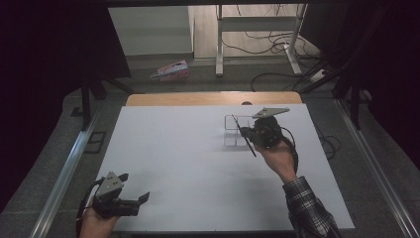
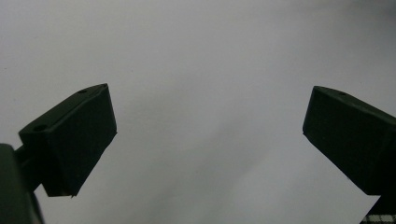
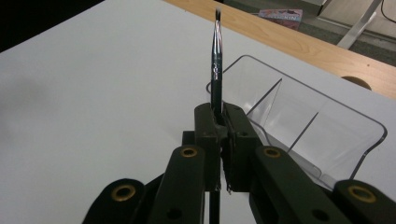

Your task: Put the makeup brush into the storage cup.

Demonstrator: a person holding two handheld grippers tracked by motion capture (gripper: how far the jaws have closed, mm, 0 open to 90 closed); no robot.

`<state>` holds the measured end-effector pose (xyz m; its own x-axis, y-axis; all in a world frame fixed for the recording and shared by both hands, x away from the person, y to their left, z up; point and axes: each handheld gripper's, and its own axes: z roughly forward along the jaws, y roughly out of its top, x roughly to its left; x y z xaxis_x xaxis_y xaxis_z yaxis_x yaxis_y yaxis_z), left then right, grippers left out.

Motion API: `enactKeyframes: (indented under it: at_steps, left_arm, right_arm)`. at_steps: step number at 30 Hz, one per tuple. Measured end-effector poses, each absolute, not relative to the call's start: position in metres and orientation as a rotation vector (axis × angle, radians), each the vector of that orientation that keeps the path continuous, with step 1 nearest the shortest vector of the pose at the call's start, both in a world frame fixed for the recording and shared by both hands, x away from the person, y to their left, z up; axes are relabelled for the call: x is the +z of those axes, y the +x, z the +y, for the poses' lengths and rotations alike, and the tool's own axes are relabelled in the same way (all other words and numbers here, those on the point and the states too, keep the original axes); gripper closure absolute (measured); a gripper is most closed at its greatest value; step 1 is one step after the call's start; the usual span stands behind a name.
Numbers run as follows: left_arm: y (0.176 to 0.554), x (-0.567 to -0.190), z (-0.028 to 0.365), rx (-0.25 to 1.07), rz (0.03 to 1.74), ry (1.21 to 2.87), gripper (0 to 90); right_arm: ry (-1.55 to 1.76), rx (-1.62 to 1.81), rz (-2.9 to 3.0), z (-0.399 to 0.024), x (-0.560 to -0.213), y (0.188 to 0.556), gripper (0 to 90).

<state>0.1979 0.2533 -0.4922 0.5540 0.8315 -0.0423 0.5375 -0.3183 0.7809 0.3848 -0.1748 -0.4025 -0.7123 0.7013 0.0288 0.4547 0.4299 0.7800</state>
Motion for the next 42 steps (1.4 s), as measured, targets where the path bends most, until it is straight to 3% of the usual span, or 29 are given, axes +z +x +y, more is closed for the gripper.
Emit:
enactKeyframes:
  at_steps: [42]
  left_arm:
    - [0.198,-0.492,0.254,0.475,1.091,2.011,3.4]
  right_arm:
    - [1.029,1.164,2.355,-0.141,-0.389,0.44,85.4]
